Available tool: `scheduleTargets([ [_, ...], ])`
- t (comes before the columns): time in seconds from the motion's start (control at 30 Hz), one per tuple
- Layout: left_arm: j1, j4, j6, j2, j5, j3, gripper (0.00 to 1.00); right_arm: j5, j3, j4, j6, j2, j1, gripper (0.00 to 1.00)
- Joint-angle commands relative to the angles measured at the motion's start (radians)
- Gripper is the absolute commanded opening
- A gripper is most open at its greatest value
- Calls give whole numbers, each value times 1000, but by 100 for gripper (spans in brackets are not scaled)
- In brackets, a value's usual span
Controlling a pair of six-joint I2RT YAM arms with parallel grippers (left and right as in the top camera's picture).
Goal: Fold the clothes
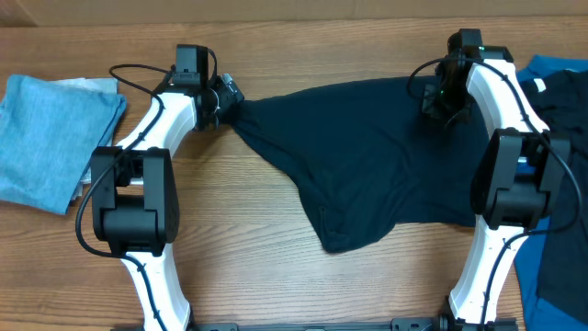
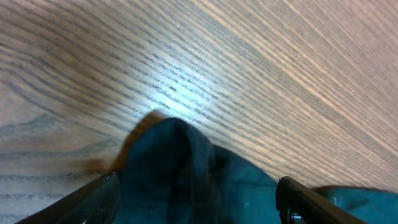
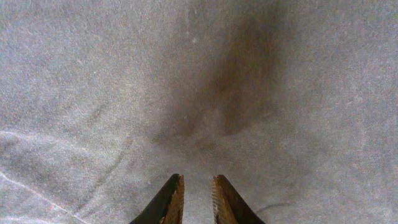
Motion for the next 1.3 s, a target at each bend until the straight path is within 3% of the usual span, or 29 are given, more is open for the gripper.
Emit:
scheduleTargets([
  [0.0, 1, 33, -88, 41, 3, -8, 76, -6, -5, 4, -4, -20, -5, 23],
  [0.17, 1, 60, -105, 50, 3, -8, 56, -6, -5, 4, -4, -19, -5, 24],
  [0.2, 1, 60, -105, 50, 3, -8, 49, -6, -5, 3, -4, -20, -5, 24],
  [0.27, 0, 76, -104, 50, 3, -8, 18, -6, -5, 3, -4, -19, -5, 24],
  [0.3, 0, 87, -101, 50, 3, -8, 8, -6, -5, 3, -4, -20, -5, 24],
  [0.33, 0, 97, -96, 50, 3, -8, 4, -6, -5, 3, -4, -20, -5, 24],
  [0.4, 0, 119, -87, 50, 15, -8, 4, -6, -5, 1, -4, -20, -5, 24],
  [0.57, -1, 180, 129, 50, 200, 69, 4, -6, -5, 2, -4, -19, -5, 22],
  [0.67, -2, 108, 235, 50, 239, 157, 4, -6, -5, 2, -4, -20, -5, 22],
  [0.7, -9, 53, 324, 50, 238, 207, 4, -6, -5, 2, -4, -19, -5, 22],
  [0.77, -34, -62, 478, 50, 171, 262, 4, -6, -5, 2, -4, -20, -5, 22],
  [0.9, -92, -306, 508, 50, -59, 259, 4, -6, -5, 6, -4, -19, -5, 22],
  [1.03, -98, -492, 328, 50, -156, 259, 6, -6, -5, 11, -4, -19, -5, 22],
  [1.1, -87, -540, 306, 50, -176, 259, 12, -6, -5, 11, -4, -19, -5, 23],
  [1.13, -84, -552, 306, 50, -175, 259, 50, -6, -5, 12, -4, -19, -5, 23],
  [1.17, -83, -562, 307, 50, -175, 259, 69, -6, -5, 12, -4, -20, -5, 23],
  [1.2, -83, -559, 306, 50, -172, 259, 82, -6, -5, 12, -4, -19, -5, 23],
  [1.27, -71, -527, 302, 50, -175, 259, 85, -6, -5, 11, -4, -19, -5, 23],
])
